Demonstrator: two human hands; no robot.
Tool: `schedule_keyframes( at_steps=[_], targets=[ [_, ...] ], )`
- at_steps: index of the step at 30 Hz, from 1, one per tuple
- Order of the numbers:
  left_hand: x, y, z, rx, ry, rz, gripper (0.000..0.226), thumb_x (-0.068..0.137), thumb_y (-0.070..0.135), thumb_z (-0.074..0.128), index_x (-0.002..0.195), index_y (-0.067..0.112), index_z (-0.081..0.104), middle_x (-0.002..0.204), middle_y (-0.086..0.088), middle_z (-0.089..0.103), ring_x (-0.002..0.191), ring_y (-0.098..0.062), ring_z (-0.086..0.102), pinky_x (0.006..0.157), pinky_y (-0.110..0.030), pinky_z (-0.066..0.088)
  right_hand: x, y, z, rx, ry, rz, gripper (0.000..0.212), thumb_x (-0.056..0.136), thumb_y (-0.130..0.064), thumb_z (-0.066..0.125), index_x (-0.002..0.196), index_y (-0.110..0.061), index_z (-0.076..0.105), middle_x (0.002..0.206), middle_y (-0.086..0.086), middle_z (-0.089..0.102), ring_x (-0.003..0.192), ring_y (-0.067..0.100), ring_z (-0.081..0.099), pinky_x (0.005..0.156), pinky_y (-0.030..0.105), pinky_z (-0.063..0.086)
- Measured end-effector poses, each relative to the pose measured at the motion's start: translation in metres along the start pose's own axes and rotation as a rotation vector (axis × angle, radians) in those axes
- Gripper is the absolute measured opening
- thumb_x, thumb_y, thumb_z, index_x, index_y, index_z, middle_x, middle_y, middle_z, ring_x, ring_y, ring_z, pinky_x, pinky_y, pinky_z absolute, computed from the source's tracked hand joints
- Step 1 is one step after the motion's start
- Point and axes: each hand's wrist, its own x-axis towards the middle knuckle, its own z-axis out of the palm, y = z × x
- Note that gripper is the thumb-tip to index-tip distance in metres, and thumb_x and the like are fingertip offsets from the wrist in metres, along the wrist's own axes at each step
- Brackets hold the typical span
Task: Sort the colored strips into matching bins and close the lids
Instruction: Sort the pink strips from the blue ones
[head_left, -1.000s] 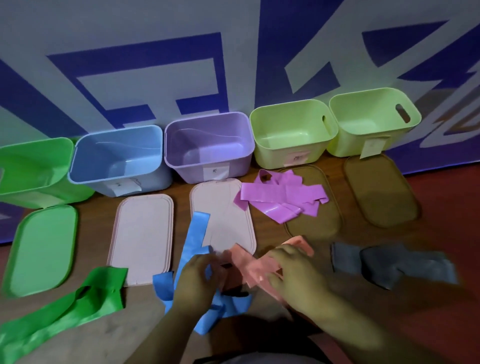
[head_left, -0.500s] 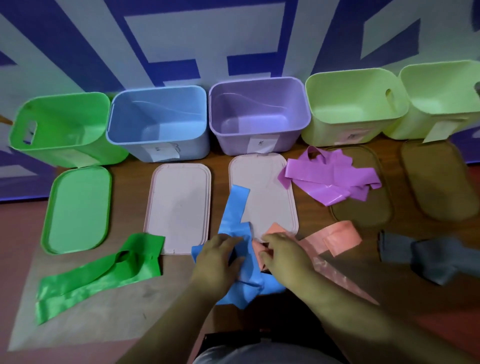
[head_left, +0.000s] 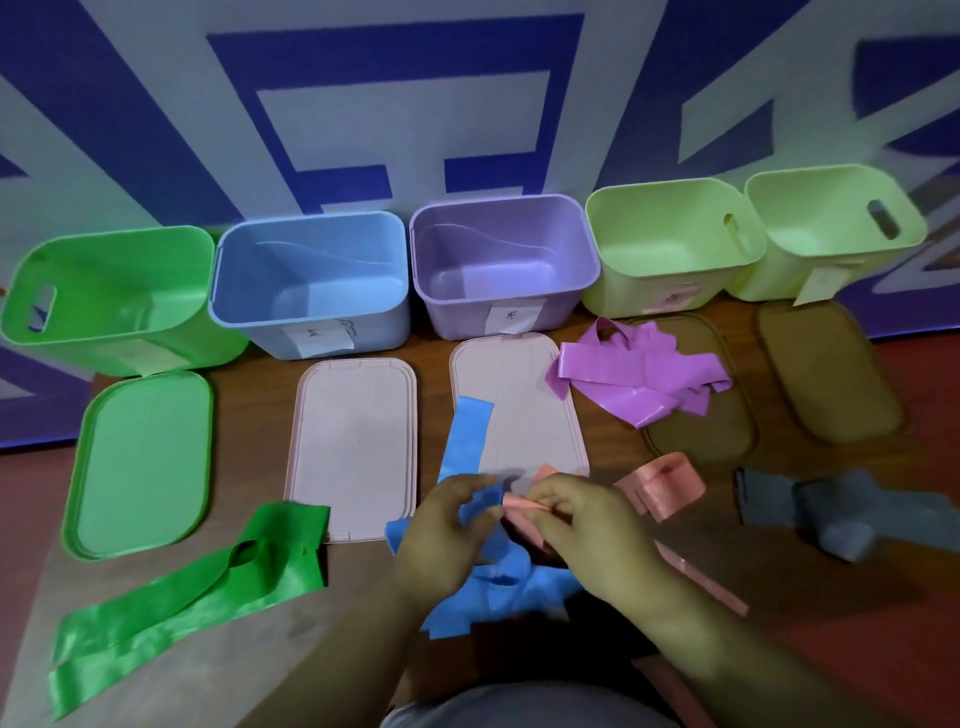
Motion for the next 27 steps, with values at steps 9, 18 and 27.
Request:
schedule_keyframes(
  at_steps=[9, 18, 27],
  targets=[
    [0.009, 0.069, 0.016, -0.21, -0.198, 0.083, 0.014, 0.097, 0.012, 0.056, 0.094, 0.007, 0.068, 0.086, -0.002, 0.068, 0.08, -0.012, 0.06, 0.074, -0.027, 0.05, 0.001, -0.03, -0.075, 0.219, 0.171, -0.031, 0.014, 0.084, -0.011, 0.073, 0.087, -0.026, 0.074, 0.082, -0.011, 0.075, 0.076, 0.005, 0.071, 0.071, 0.022, 0.055],
    [0.01, 0.084, 0.061, -0.238, -0.143, 0.112, 0.018, 0.087, 0.013, 0.071, 0.102, 0.021, 0.066, 0.073, -0.001, 0.063, 0.071, -0.014, 0.061, 0.07, -0.031, 0.051, 0.009, 0.008, -0.129, 0.341, 0.374, 0.043, 0.009, 0.084, -0.012, 0.075, 0.087, -0.021, 0.075, 0.078, -0.006, 0.076, 0.076, 0.011, 0.072, 0.069, 0.028, 0.056],
    [0.017, 0.078, 0.127, 0.051, -0.096, 0.09, 0.021, 0.089, 0.003, 0.066, 0.097, 0.022, 0.067, 0.075, -0.006, 0.066, 0.061, -0.01, 0.061, 0.06, -0.02, 0.049, 0.008, 0.094, -0.162, 0.21, 0.372, 0.215, 0.007, 0.083, -0.019, 0.073, 0.082, -0.026, 0.072, 0.074, -0.011, 0.073, 0.071, 0.003, 0.068, 0.066, 0.027, 0.051]
  ],
)
